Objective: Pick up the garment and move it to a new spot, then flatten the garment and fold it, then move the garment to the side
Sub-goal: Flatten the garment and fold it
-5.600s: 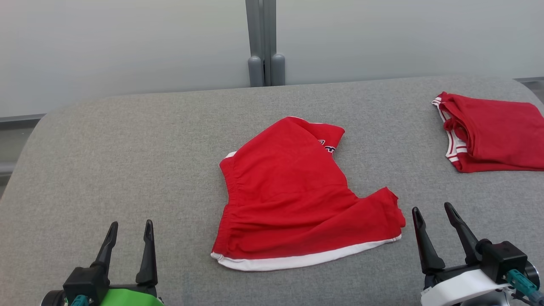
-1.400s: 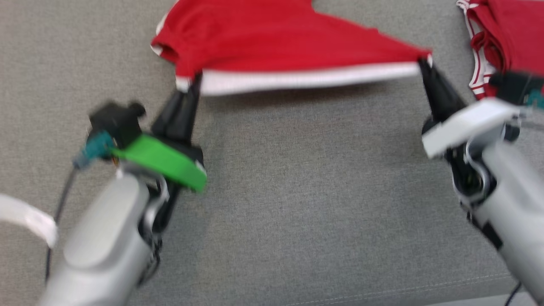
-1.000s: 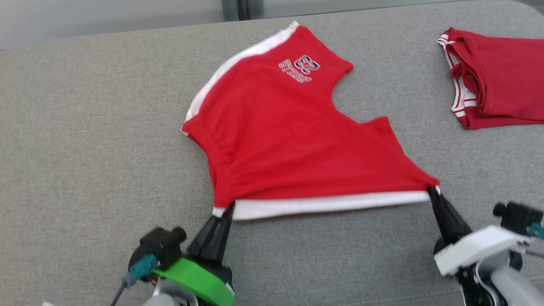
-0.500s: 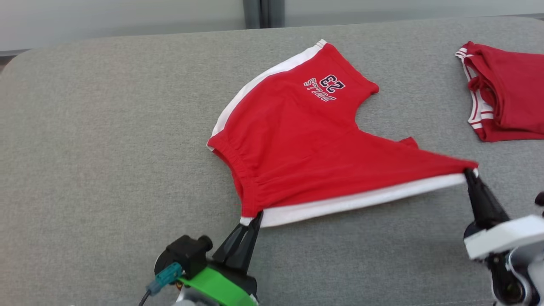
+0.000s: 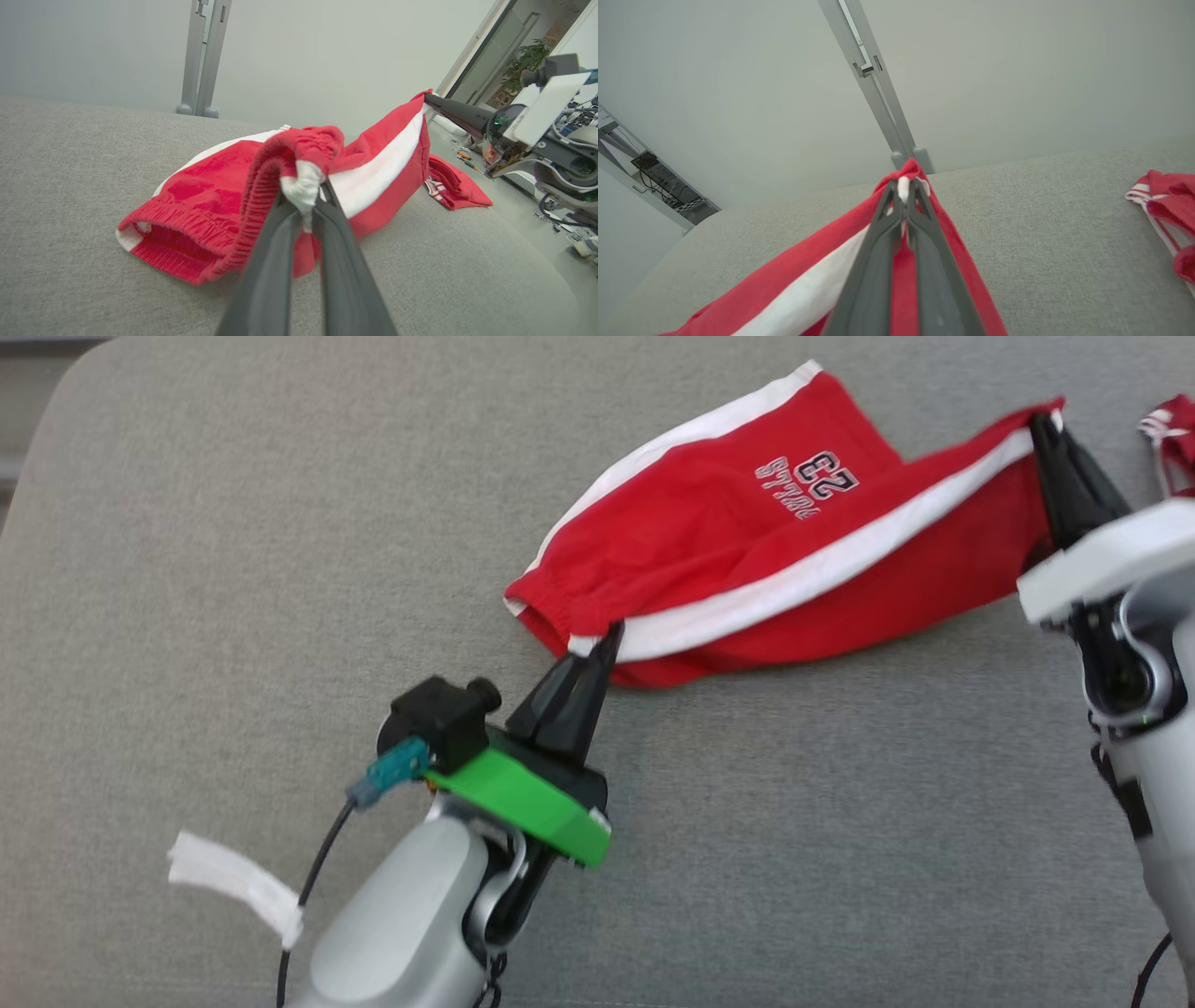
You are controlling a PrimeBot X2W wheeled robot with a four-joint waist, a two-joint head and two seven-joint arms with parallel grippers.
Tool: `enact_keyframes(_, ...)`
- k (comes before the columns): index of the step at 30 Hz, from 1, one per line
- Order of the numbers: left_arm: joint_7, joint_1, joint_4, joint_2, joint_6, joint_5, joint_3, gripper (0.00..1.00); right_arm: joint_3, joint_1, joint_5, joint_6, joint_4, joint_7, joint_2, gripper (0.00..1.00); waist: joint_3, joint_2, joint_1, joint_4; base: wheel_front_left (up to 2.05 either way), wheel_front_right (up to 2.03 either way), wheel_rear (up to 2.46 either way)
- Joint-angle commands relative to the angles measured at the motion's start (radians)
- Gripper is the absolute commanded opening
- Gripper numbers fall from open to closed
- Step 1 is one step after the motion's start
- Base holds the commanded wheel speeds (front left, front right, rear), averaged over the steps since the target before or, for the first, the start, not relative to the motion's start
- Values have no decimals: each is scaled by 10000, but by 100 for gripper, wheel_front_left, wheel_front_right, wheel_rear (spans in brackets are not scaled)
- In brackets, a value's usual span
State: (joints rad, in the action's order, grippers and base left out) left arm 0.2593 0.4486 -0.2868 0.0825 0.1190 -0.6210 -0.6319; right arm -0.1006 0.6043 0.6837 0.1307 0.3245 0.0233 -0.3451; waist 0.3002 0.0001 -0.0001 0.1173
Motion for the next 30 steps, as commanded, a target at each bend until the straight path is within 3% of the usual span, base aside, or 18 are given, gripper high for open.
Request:
enact_keyframes(1, 42, 494, -238, -76, 57, -130, -10, 0, -104, 550, -121, -2, 427, 29, -4, 0, 673, -1, 1, 659, 0, 0, 0)
enact_keyframes(13, 56, 2527, -1671, -310, 115, -1460, -491, 0, -1128, 4313, -994, -3, 4579, -440, 325, 0, 1677, -1, 1, 1442, 0, 0, 0)
enact_keyframes(14, 55, 2629, -1699, -309, 115, -1551, -597, 9, -1150, 4541, -1060, -2, 5001, -535, 352, 0, 1722, -1, 1, 1503, 0, 0, 0)
enact_keyframes(15, 51, 2708, -1720, -310, 116, -1566, -674, 41, -1189, 4695, -1106, -2, 5317, -593, 393, 0, 1740, -1, 1, 1538, 0, 0, 0)
enact_keyframes(16, 52, 2795, -1739, -310, 82, -1510, -747, 100, -1252, 4863, -1155, 0, 5637, -715, 426, 4, 1751, -1, 1, 1568, 0, 0, 0)
enact_keyframes(17, 50, 2849, -1722, -310, 47, -1455, -792, 100, -1322, 4980, -1203, -2, 5835, -840, 440, 48, 1754, -1, 1, 1586, 0, 0, 0)
enact_keyframes(18, 51, 2891, -1686, -311, 8, -1363, -845, 100, -1415, 5069, -1160, -2, 6029, -984, 465, 100, 1738, -1, 1, 1603, 0, 0, 0)
enact_keyframes(25, 52, 2144, -1363, -310, -175, -724, -496, 100, -2260, 4787, -749, -1, 6659, -1462, 122, 100, 1264, -1, 1, 1531, 0, 0, 0)
enact_keyframes(30, 53, 1239, -1051, -309, -216, 3, 496, 100, -3099, 4361, -496, -1, 6703, -1371, -541, 100, 912, -1, 1, 1475, 0, 0, 0)
